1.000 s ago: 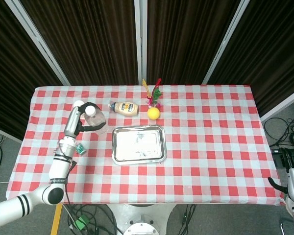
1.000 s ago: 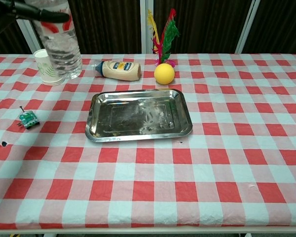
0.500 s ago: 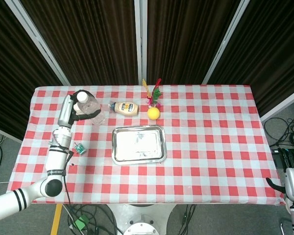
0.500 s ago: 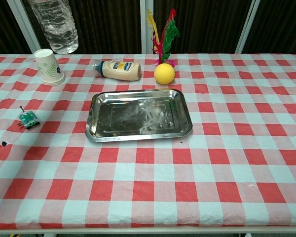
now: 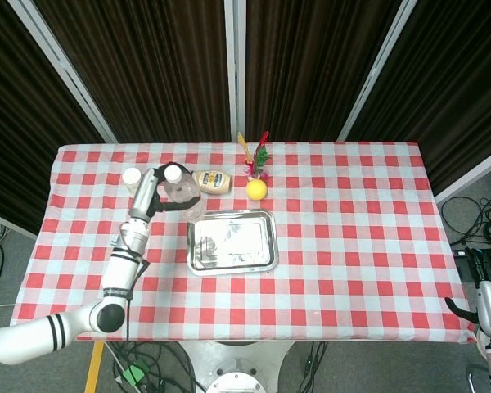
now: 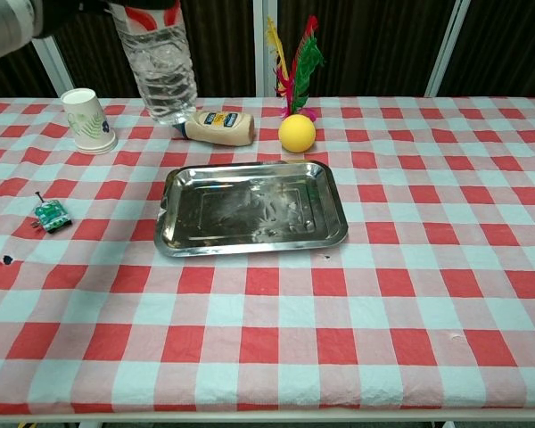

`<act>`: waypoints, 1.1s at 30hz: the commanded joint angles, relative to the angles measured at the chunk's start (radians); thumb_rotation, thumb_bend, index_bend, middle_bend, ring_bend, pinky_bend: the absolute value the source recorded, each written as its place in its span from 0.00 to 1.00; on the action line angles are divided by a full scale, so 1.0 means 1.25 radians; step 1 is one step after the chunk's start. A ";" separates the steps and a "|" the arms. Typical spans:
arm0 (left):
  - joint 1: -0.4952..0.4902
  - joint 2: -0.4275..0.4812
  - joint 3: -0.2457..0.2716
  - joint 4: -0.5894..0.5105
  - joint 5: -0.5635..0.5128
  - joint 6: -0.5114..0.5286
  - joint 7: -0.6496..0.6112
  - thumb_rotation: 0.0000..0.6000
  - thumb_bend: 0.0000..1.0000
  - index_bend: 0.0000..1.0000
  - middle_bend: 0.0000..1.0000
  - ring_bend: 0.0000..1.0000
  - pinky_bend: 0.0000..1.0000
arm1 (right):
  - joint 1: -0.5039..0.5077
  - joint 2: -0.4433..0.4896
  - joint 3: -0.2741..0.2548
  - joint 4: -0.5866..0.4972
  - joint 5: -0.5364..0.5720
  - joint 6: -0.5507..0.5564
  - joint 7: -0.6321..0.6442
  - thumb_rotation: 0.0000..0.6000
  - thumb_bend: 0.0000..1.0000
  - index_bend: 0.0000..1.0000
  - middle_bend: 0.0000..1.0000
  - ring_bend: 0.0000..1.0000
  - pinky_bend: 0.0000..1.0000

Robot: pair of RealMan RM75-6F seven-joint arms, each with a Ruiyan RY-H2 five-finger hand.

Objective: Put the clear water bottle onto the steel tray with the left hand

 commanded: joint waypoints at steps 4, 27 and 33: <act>-0.001 -0.069 0.067 0.011 0.019 0.012 0.000 1.00 0.21 0.56 0.61 0.48 0.53 | -0.003 0.002 0.000 0.001 -0.002 0.004 0.007 1.00 0.11 0.00 0.08 0.00 0.00; 0.008 -0.390 0.139 0.378 0.195 0.154 -0.108 1.00 0.21 0.56 0.61 0.48 0.51 | 0.000 0.006 0.002 -0.004 0.007 -0.009 0.016 1.00 0.11 0.00 0.08 0.00 0.00; 0.015 -0.396 0.139 0.415 0.207 0.138 -0.130 1.00 0.21 0.55 0.60 0.48 0.50 | -0.001 0.005 0.001 -0.003 0.009 -0.011 0.017 1.00 0.11 0.00 0.08 0.00 0.00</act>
